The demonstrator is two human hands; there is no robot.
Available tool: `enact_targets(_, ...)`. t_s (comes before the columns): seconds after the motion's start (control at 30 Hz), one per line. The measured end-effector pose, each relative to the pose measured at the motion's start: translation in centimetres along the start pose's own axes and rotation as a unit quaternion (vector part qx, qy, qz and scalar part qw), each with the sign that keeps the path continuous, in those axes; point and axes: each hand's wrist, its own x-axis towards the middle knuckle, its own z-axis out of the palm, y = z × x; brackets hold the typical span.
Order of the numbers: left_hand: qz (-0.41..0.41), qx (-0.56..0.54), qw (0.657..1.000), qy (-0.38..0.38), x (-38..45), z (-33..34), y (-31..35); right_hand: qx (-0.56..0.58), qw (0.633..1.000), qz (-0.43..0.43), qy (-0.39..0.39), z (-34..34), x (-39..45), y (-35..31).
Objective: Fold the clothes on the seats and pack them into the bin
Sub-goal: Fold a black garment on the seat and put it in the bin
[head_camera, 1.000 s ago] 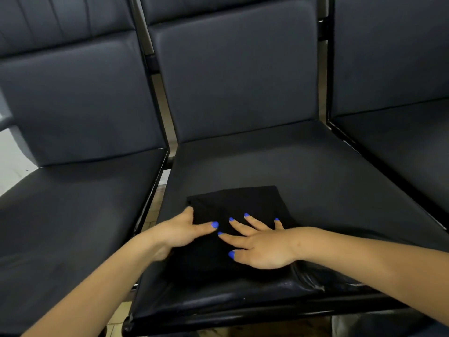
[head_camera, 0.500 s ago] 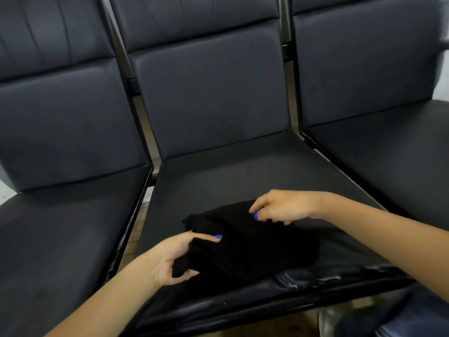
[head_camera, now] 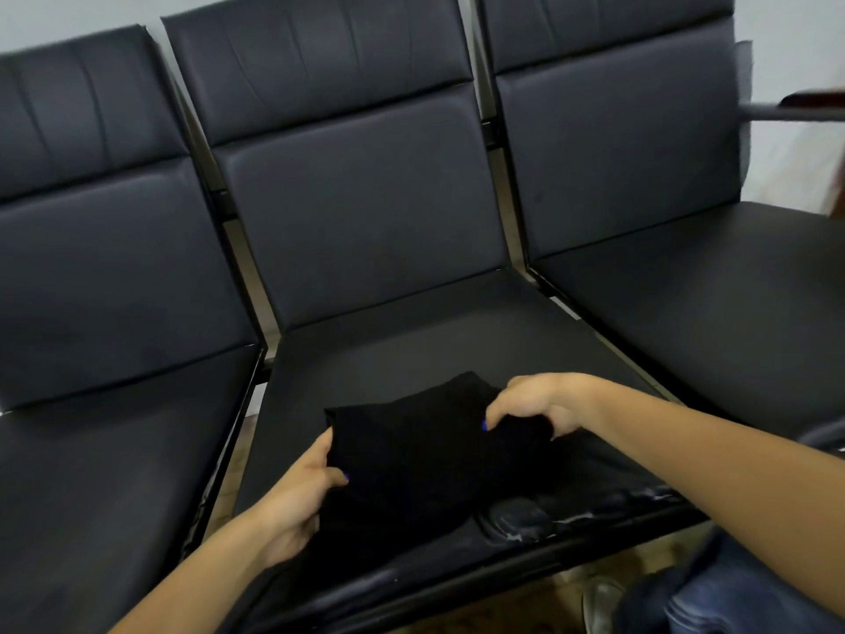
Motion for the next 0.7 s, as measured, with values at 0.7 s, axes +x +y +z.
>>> enact_targets(0.7, -0.055, 0.122, 0.990, 0.052, 0.5, -0.3, 0.8, 0.141, 0.988, 0.054, -0.043, 0.5, 0.6, -0.6)
